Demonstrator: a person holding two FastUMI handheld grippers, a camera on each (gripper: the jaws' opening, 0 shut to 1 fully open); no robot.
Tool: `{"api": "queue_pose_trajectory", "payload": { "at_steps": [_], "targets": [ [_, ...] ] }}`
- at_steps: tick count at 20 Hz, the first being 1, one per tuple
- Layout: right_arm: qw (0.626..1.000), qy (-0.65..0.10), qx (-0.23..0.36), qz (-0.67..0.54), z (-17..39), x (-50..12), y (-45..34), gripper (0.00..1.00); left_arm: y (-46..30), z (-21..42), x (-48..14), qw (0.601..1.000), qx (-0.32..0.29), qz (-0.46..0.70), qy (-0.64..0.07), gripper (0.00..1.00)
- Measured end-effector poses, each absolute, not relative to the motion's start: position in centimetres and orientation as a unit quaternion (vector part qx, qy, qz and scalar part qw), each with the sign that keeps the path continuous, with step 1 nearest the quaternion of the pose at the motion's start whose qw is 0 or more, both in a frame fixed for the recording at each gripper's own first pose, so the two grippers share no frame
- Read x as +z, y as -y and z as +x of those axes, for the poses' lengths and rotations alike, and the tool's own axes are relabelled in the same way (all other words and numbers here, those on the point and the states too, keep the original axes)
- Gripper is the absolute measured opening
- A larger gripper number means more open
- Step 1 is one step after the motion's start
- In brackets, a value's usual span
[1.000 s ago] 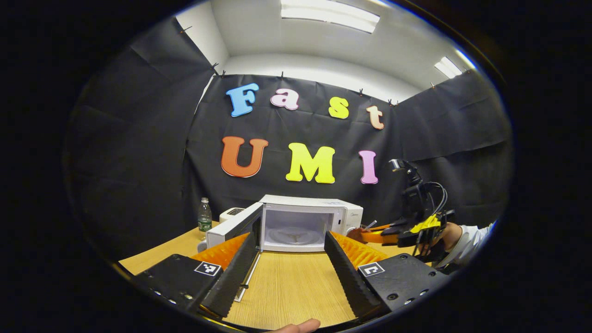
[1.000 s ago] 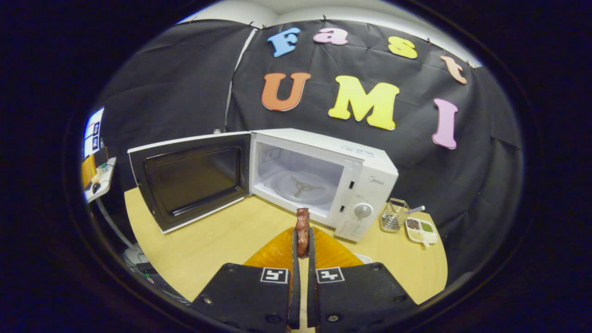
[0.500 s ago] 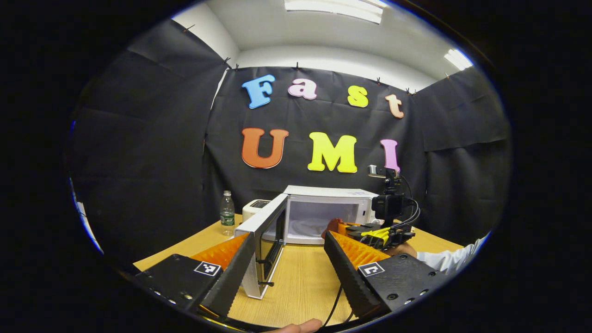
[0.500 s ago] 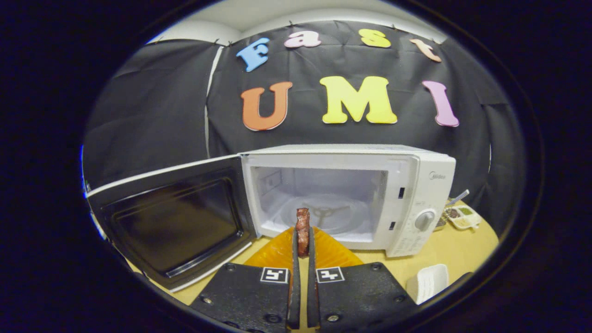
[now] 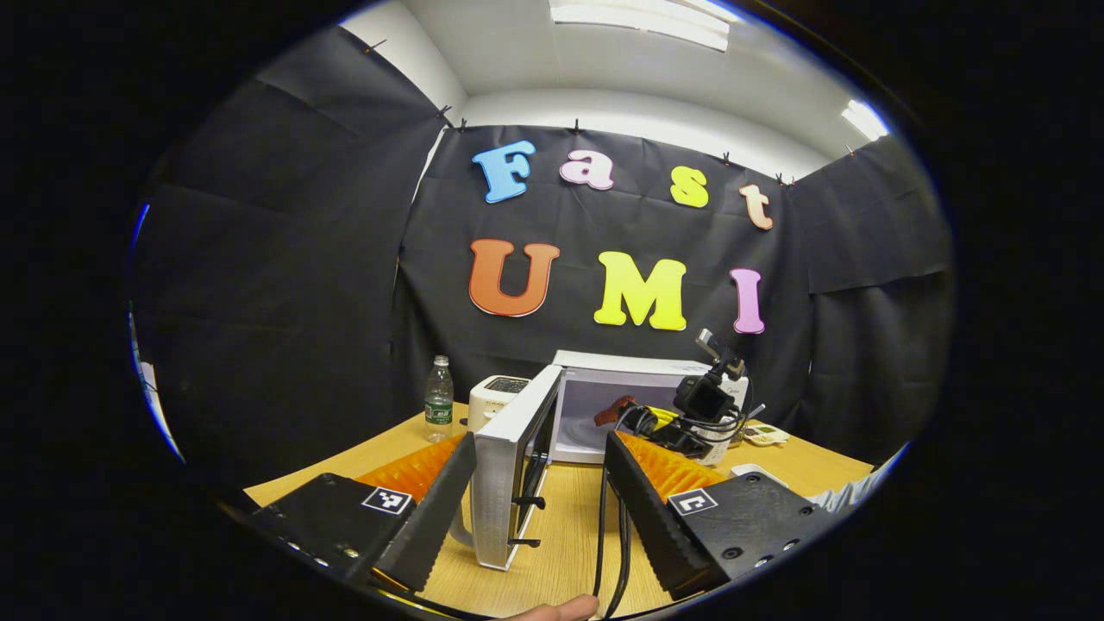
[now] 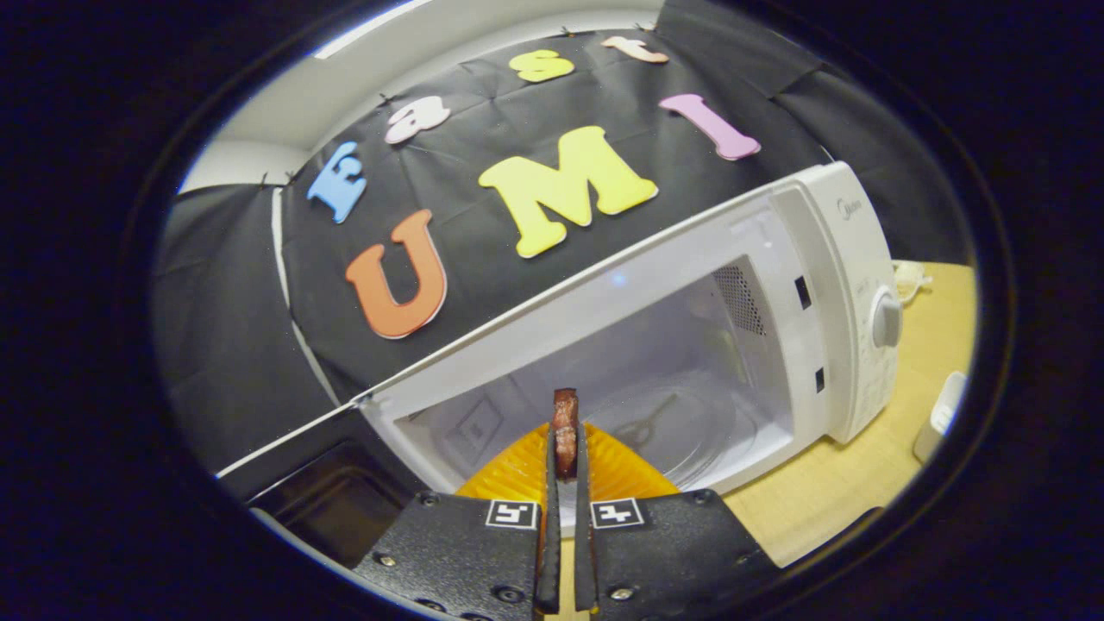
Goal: Open the microwave oven with the left hand, put the food in, and close the microwave oven.
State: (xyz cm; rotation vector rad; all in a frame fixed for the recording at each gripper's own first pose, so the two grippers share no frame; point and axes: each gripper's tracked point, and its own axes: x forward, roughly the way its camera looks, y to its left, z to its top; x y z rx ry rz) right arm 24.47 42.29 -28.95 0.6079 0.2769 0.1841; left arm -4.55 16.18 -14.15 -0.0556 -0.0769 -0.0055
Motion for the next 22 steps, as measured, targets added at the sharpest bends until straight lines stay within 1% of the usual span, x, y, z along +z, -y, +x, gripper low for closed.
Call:
{"api": "queue_pose_trajectory", "payload": {
  "at_steps": [6,8,11,12,13,14,15,16,17,18,19,20,21,22],
  "targets": [
    [0.924,-0.163,0.002,0.346,29.6,-32.8,-41.2,0.10,-16.9,-4.3,-14.4,0.999,0.000,-0.035,0.040,0.92],
    [0.912,-0.171,-0.003,0.371,30.3,-33.5,-41.3,0.12,-17.0,-4.1,-14.7,0.999,0.002,-0.038,0.032,0.92],
    [0.908,-0.178,-0.015,0.378,30.3,-34.3,-41.2,0.16,-17.7,-3.4,-15.2,0.999,0.013,-0.036,0.023,0.92],
    [0.910,-0.182,-0.023,0.372,30.5,-34.8,-41.0,0.10,-18.0,-3.2,-15.5,0.999,0.020,-0.037,0.019,0.92],
    [0.916,-0.177,-0.026,0.359,30.6,-34.8,-41.0,0.40,-18.1,-3.3,-15.5,0.999,0.021,-0.038,0.018,0.92],
    [0.926,-0.191,-0.032,0.324,31.3,-35.7,-41.1,0.70,-18.1,-3.6,-15.5,0.999,0.020,-0.040,0.018,0.92],
    [0.936,-0.201,-0.041,0.286,30.6,-36.5,-40.9,1.00,-18.1,-3.7,-15.5,0.999,0.020,-0.040,0.020,0.92],
    [0.943,-0.198,-0.037,0.265,30.4,-36.3,-41.0,1.00,-18.3,-3.7,-15.5,0.999,0.020,-0.040,0.021,0.92],
    [0.948,-0.195,-0.025,0.250,30.1,-35.9,-41.2,0.89,-18.4,-3.7,-15.6,0.999,0.021,-0.041,0.021,0.92],
    [0.951,-0.192,-0.020,0.242,29.7,-35.8,-41.0,0.89,-18.4,-3.6,-15.6,0.999,0.023,-0.042,0.020,0.92],
    [0.952,-0.190,-0.017,0.238,29.2,-35.4,-40.7,1.00,-18.5,-3.6,-15.6,0.999,0.025,-0.043,0.020,0.92],
    [0.953,-0.185,-0.015,0.238,28.8,-35.1,-40.4,0.89,-18.6,-3.8,-15.7,0.999,0.025,-0.043,0.019,0.92],
    [0.954,-0.182,-0.012,0.240,28.3,-34.5,-40.0,0.89,-18.8,-4.1,-15.8,0.999,0.027,-0.042,0.018,0.92],
    [0.954,-0.178,-0.008,0.242,27.7,-34.0,-39.7,1.00,-19.1,-4.4,-15.9,0.998,0.032,-0.042,0.018,0.92]
  ]
}}
